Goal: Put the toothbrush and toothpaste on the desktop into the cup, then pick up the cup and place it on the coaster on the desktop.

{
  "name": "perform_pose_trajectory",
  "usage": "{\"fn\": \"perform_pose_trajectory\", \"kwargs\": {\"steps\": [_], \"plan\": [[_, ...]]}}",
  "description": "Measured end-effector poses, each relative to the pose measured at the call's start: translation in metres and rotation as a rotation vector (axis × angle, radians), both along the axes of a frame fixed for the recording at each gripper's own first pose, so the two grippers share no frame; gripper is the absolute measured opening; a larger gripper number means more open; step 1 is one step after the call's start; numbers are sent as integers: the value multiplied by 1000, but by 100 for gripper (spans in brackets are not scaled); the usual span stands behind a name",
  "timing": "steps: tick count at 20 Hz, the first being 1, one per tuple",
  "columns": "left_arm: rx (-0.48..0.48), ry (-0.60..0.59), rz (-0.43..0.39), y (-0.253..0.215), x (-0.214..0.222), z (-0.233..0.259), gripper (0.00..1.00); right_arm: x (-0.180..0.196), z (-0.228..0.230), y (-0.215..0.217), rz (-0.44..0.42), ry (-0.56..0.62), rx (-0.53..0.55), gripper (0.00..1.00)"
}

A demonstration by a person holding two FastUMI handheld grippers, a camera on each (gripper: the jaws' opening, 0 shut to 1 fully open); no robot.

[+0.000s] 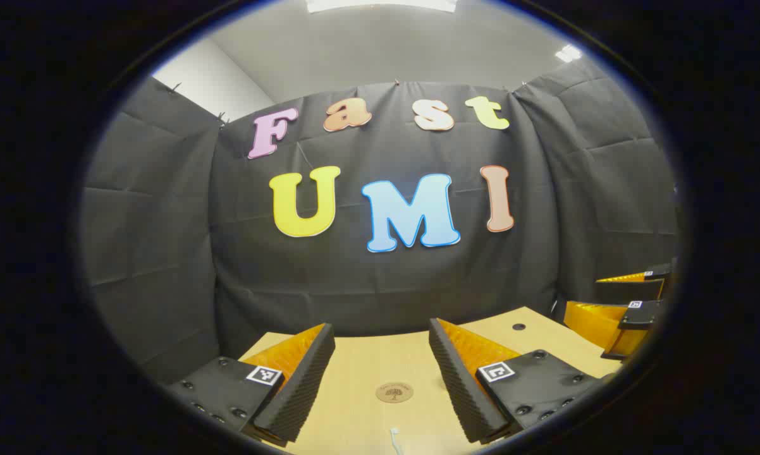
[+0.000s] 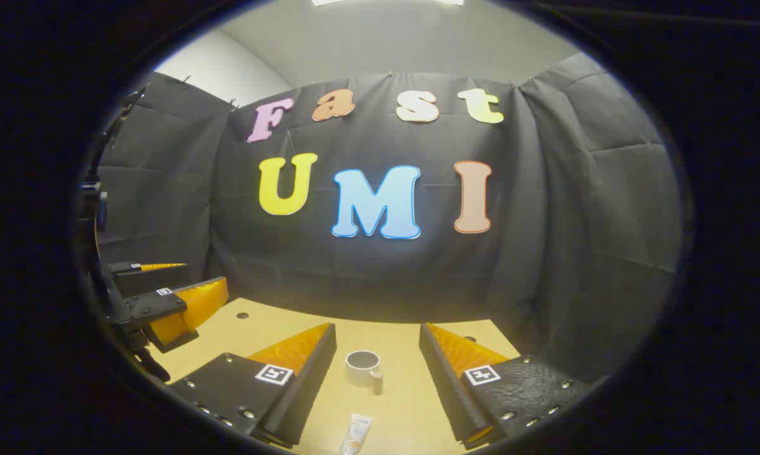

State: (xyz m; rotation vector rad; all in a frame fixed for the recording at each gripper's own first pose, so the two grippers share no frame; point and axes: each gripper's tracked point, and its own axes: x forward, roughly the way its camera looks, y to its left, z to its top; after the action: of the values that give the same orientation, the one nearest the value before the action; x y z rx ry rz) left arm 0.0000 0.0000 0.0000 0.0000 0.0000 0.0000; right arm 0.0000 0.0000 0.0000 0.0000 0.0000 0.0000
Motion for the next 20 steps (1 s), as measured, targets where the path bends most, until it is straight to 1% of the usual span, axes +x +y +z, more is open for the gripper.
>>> {"fn": "perform_pose_trajectory", "kwargs": {"steps": [7,13,14,15,20], "plan": [[7,23,-10,-3,2,-8,97,3,-11,-2,1,43,26,83],[7,35,-9,-3,4,-12,97,4,-17,-3,-1,56,32,83],[7,47,-12,-3,5,-17,97,6,-20,-3,-2,68,31,81],[5,67,-19,-5,7,-24,97,8,-25,-3,-2,86,33,83],[-5,208,-47,-11,16,-74,97,19,-65,-4,-3,228,60,83]]}}
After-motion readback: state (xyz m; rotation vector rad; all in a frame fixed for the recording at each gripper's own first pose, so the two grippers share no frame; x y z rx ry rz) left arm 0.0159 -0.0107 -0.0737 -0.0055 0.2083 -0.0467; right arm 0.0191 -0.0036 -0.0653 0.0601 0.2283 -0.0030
